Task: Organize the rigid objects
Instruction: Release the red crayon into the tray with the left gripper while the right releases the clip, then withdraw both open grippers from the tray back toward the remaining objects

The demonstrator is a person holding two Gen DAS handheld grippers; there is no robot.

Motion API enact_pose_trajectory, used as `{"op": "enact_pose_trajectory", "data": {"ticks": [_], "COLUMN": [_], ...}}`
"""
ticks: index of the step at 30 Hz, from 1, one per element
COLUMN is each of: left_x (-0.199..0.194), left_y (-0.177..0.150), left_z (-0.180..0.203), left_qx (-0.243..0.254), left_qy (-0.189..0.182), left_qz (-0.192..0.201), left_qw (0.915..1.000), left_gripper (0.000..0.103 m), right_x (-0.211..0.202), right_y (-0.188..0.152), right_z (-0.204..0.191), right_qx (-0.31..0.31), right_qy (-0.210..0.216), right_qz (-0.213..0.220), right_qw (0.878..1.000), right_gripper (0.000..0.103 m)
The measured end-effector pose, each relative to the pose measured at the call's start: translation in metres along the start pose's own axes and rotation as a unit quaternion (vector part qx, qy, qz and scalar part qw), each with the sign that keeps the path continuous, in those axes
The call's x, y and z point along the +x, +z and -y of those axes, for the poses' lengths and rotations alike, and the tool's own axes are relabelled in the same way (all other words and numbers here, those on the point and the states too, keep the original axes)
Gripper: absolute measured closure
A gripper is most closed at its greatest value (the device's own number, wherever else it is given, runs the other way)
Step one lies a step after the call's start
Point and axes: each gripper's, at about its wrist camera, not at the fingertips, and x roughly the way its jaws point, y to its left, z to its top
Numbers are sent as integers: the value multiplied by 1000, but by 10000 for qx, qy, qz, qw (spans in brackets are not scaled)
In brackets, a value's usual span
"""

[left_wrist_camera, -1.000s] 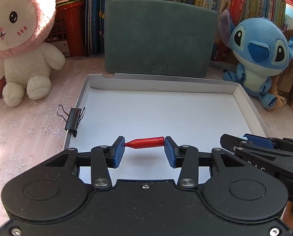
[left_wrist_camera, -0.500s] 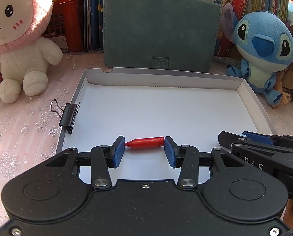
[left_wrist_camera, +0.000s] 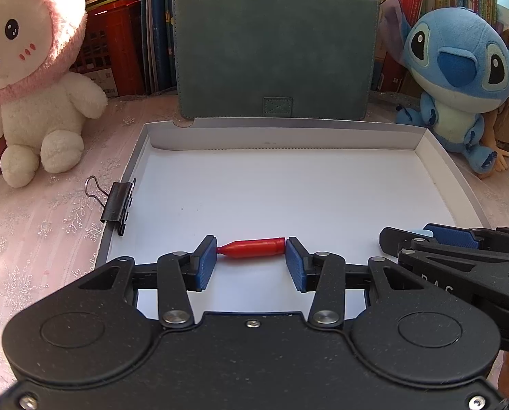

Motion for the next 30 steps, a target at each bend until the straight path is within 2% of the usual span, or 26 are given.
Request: {"op": "enact_pose_trajectory", "data": {"ticks": [19, 22, 24, 26, 30], "left_x": [0, -1, -2, -4, -13], "left_y": [-1, -1, -1, -2, -5], "left_z": [3, 1, -1, -4, -8], "left_qx": [89, 60, 9, 4, 49], "left_qy": [-17, 46, 71, 58, 45], "left_qz": [86, 80, 55, 44, 97], "left_qw": [9999, 9999, 10000, 10000, 9999], "left_gripper": [61, 53, 44, 41, 37], "right_x": [-1, -2, -4, -9, -22], "right_y": [-2, -2, -3, -4, -5], "right_z": [-2, -1, 1, 2, 2], "right_qx": [-51, -24, -7, -4, 1], "right_qy": [14, -30, -32, -14, 66], "right_qz": [25, 14, 25, 93, 208], "right_qw": [10000, 10000, 10000, 10000, 9998], "right_gripper": [58, 46, 45, 39, 35]}}
